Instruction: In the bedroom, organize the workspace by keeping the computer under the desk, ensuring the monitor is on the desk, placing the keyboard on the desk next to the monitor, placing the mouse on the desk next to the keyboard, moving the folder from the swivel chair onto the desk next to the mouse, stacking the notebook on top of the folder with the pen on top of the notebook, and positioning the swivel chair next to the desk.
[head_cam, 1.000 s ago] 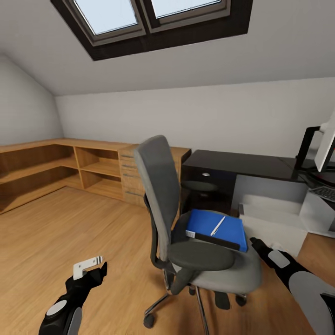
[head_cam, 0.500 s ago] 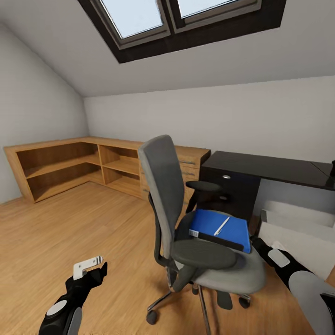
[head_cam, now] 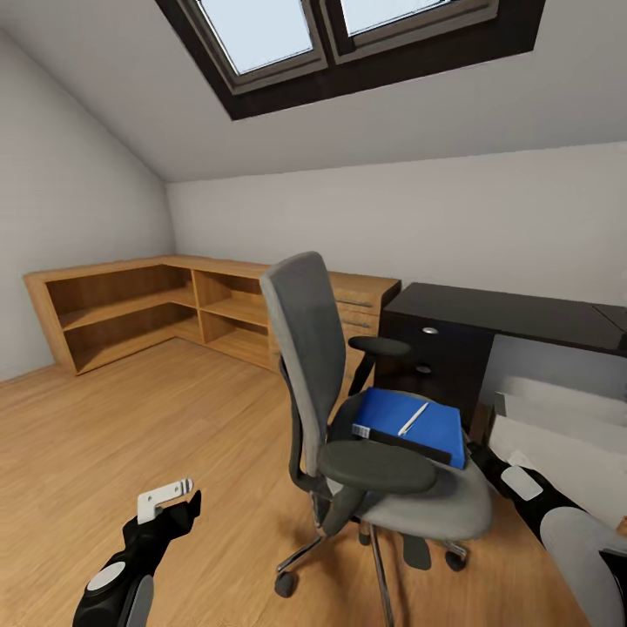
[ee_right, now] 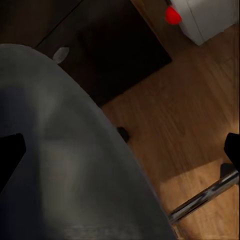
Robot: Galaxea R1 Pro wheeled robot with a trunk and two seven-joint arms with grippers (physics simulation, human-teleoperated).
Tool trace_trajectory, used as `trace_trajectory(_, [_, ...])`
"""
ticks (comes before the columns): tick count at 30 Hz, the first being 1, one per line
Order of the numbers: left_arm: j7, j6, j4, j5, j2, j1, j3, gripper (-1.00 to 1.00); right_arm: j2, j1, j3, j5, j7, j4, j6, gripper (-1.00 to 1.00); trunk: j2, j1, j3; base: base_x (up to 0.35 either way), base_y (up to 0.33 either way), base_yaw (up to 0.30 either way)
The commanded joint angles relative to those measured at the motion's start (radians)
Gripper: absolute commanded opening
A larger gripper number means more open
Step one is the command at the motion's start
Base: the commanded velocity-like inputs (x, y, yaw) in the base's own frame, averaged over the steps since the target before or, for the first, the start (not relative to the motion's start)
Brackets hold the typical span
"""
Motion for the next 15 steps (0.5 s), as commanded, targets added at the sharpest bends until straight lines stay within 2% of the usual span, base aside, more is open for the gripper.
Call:
trace_trajectory(1, [0.005,0.005,-0.001,0.007,-0.001,-0.001,0.0,1.0,0.0,0.001,0.005,-0.007,-0.006,0.016,0.005,1.0,0.0,-0.001,-0.001,-0.27,0.0,0.0])
trace_trajectory(7, [0.005,0.006,-0.001,0.007,-0.001,-0.001,0.0,1.0,-0.001,0.001,0.005,-0.006,-0.006,0.016,0.004,1.0,0.0,-0.001,-0.001,-0.244,-0.072,0.0])
trace_trajectory(12, [0.005,0.005,0.002,0.007,-0.001,-0.001,0.0,1.0,-0.001,0.001,0.005,-0.007,-0.006,0.016,0.005,1.0,0.0,-0.001,-0.001,-0.054,-0.242,0.0])
trace_trajectory(15, [0.005,0.005,0.005,0.007,-0.001,-0.001,0.0,1.0,-0.001,0.001,0.005,-0.008,-0.006,0.014,0.005,1.0,0.0,-0.001,-0.001,-0.012,-0.134,0.0])
